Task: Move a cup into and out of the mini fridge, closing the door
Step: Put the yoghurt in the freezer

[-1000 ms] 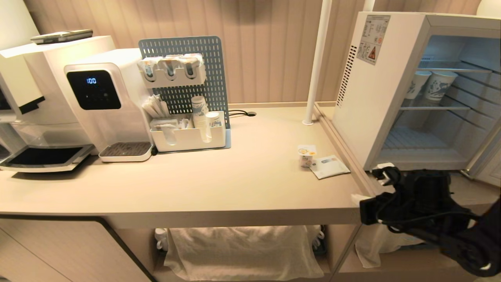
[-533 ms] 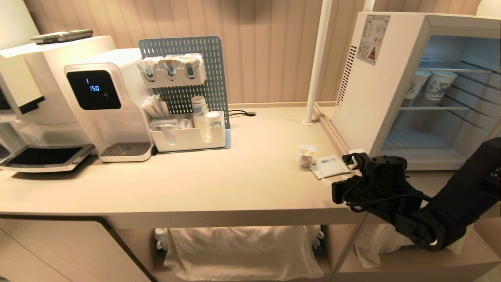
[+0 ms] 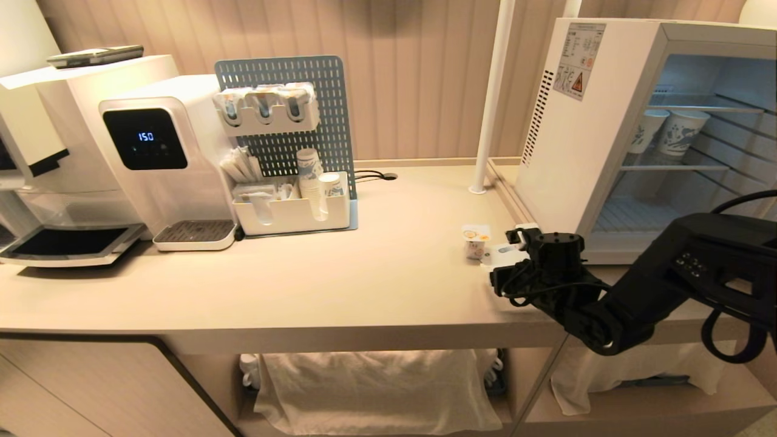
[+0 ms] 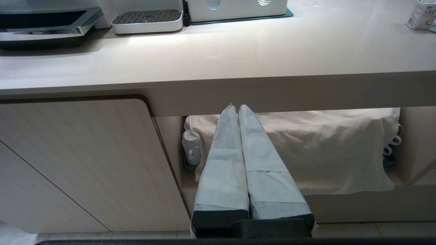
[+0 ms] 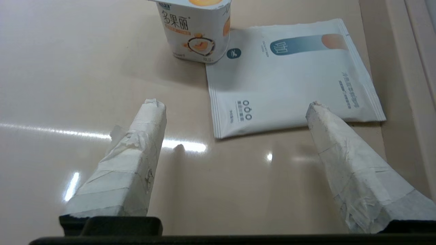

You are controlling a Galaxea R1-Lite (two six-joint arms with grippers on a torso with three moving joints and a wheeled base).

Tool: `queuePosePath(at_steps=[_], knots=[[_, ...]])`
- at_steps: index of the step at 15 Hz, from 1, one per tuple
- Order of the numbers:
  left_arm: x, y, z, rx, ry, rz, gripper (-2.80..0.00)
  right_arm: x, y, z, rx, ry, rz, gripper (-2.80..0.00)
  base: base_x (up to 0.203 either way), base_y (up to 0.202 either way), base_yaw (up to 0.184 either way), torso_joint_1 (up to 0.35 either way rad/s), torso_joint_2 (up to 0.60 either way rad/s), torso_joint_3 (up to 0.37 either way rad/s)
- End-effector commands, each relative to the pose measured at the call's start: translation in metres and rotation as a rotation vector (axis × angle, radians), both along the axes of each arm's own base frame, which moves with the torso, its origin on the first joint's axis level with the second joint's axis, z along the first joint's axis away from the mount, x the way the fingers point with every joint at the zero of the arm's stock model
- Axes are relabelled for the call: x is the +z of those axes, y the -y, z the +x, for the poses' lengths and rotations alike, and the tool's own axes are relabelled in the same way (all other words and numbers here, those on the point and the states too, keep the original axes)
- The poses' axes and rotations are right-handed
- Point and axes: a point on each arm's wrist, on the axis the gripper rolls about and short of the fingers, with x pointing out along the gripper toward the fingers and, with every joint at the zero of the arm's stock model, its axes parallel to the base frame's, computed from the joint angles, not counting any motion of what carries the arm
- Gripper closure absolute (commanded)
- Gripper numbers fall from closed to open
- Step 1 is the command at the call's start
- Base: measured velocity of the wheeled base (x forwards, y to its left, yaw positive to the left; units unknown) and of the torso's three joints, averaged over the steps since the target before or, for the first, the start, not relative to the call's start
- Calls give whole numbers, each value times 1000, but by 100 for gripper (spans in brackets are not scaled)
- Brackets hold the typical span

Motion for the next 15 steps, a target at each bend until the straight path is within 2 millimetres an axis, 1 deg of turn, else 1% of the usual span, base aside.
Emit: queuePosePath(at_steps=[1,6,7,11,13,15], knots=[[0,0,0,0,0,0,0,-14,-5,14,-7,-2,-8,-280,0,0,0,0,0,0],[0,0,0,5,1,-18,0,-7,-18,43,7,53,-1,-280,0,0,0,0,0,0],[0,0,0,5,1,-21,0,-8,-21,50,12,58,2,-280,0,0,0,0,0,0],[0,0,0,6,0,-21,0,-25,-29,78,11,80,4,-280,0,0,0,0,0,0],[0,0,0,6,-1,-23,0,-26,-30,91,4,92,-7,-280,0,0,0,0,0,0],[0,0,0,7,1,-25,0,-26,-29,98,-3,87,-15,-280,0,0,0,0,0,0]])
